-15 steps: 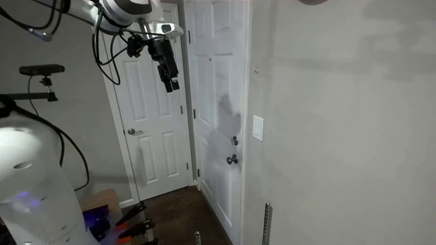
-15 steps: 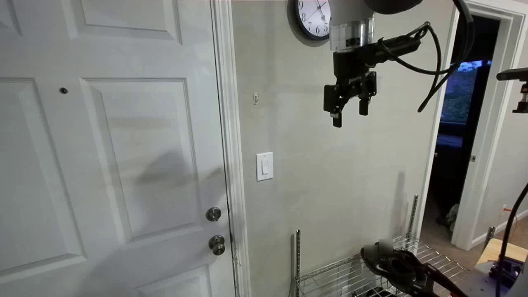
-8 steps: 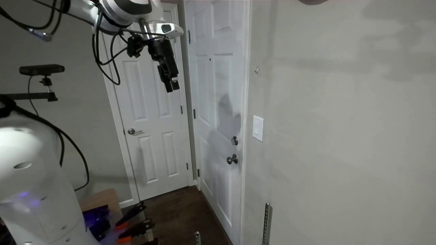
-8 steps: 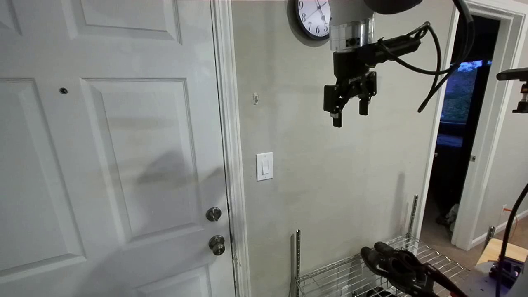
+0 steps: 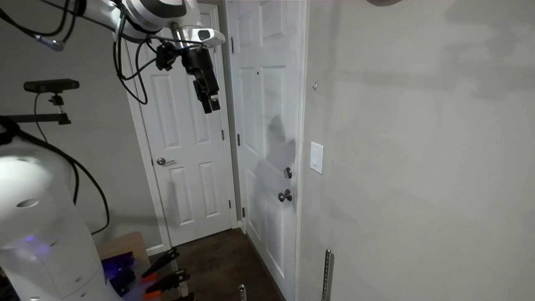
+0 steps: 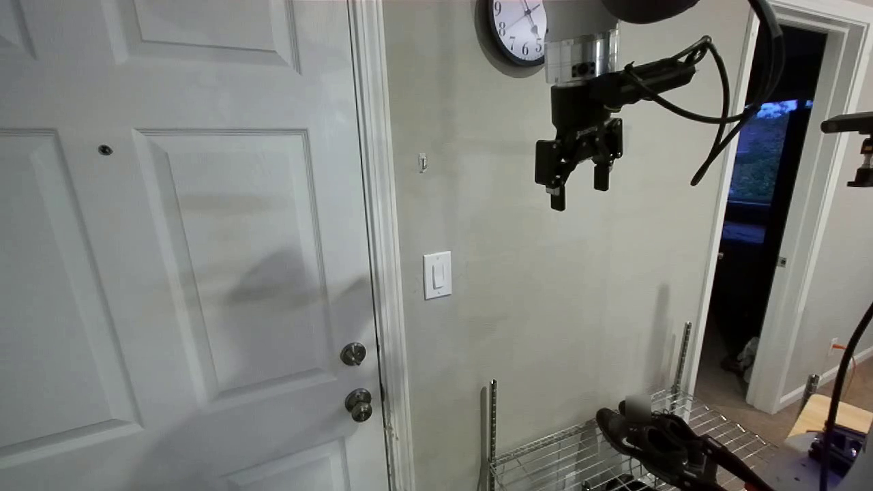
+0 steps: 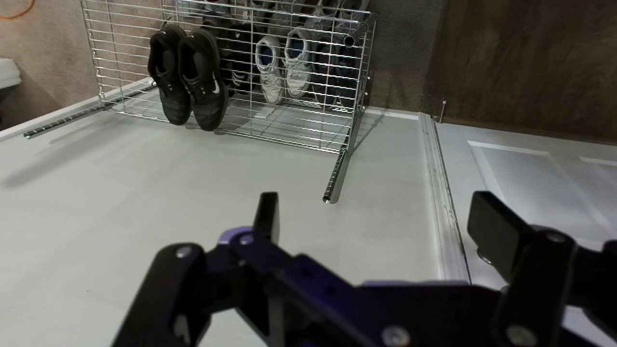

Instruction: Flip the switch on the wall

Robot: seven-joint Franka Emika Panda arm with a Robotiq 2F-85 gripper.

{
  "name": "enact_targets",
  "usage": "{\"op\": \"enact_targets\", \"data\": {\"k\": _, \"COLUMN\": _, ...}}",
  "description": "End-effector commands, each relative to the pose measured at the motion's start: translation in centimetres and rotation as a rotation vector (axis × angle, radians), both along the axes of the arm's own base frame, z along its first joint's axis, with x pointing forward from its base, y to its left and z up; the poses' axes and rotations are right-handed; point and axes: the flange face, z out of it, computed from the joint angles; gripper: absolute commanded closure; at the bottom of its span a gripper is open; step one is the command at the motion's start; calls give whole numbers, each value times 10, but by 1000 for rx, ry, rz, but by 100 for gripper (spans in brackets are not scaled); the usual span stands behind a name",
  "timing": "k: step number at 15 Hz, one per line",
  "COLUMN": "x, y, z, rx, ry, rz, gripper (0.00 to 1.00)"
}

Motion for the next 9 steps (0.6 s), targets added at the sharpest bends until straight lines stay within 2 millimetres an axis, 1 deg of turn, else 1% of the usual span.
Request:
{"op": "enact_targets", "data": {"k": 1, "x": 0, "y": 0, "z": 1, "rx": -1, "ry": 1, "rz": 0, "gripper": 0}}
{"op": "enact_targets", "data": {"k": 3, "x": 2, "y": 2, "z": -5, "rx": 9, "ry": 13, "rz": 5, "gripper": 0}}
{"op": "enact_targets", "data": {"k": 5, "x": 9, "y": 5, "z": -15, "rx": 24, "ry": 38, "rz": 11, "gripper": 0}}
{"op": "enact_targets", "data": {"k": 7, "x": 22, "y": 11, "z": -34, "rx": 56, "ry": 60, "rz": 17, "gripper": 0}}
{"op": "enact_targets", "data": {"k": 9, "x": 41, "y": 19, "z": -56, "rx": 105, "ry": 92, "rz": 20, "gripper": 0}}
